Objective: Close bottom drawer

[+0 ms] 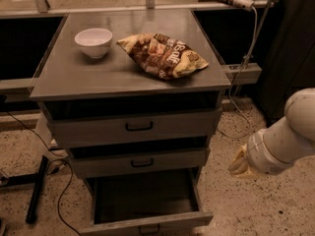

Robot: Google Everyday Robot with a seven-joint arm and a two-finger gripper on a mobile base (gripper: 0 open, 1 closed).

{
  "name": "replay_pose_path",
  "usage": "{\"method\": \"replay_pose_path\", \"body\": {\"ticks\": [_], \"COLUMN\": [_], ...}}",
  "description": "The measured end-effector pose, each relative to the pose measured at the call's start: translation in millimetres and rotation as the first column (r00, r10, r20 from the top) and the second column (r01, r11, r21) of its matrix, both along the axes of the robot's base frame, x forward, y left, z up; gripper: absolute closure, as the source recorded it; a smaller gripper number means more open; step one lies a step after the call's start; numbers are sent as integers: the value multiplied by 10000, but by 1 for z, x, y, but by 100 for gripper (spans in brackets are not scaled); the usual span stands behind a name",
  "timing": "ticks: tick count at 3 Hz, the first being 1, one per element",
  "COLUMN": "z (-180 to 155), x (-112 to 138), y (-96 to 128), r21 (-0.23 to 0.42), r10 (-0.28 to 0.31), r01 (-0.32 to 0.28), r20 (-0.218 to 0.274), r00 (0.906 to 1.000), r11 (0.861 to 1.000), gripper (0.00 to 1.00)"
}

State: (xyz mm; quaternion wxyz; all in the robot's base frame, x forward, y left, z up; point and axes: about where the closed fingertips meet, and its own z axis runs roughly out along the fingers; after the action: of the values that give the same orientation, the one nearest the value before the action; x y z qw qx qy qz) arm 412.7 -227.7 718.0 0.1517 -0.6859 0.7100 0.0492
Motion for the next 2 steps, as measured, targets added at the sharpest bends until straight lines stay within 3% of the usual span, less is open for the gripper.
{"method": "replay_pose_path", "body": {"ticks": [2], "z": [-101], "x": [29], "y": [-12], "r21": [1219], "r10": [25], "r01": [-106], "r20": [660], "r00": [9978], "r11": [9925], "gripper": [100]}}
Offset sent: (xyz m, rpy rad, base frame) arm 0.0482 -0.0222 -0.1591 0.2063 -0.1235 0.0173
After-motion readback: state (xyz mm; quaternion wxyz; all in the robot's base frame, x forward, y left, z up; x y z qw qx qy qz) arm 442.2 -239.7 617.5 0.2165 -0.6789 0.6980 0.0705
